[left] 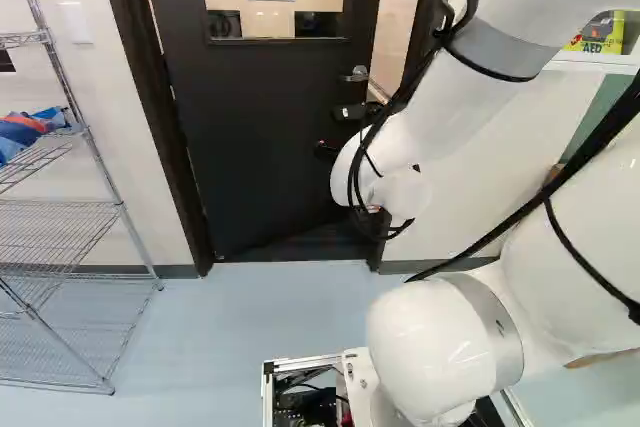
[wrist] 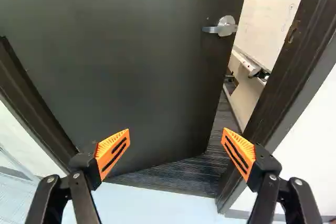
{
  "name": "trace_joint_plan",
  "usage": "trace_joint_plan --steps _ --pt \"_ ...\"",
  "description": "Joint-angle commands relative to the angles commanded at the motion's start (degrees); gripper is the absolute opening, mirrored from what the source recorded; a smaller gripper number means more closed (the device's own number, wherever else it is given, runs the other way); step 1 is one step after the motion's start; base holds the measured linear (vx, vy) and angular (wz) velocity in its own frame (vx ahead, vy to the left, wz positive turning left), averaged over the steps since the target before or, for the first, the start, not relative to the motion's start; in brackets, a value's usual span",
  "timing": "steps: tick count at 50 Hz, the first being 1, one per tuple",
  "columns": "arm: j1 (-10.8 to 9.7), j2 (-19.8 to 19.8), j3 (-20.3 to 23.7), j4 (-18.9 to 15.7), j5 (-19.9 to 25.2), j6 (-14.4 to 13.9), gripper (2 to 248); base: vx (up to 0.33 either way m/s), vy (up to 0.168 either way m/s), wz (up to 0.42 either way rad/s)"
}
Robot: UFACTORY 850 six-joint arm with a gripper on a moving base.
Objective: Open the door and move inside
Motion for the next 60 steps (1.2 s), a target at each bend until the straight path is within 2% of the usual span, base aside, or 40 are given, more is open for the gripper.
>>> trace_joint_plan --steps 16,38,60 --pt "0.0 0.0 0.0 0.0 0.0 0.0 247 0.013 0.009 0.006" --pt "0.0 0.0 0.0 0.0 0.0 0.0 247 0.075 0.058 -0.013" --pt "0.0 0.0 0.0 0.0 0.0 0.0 247 0.104 0.059 -0.143"
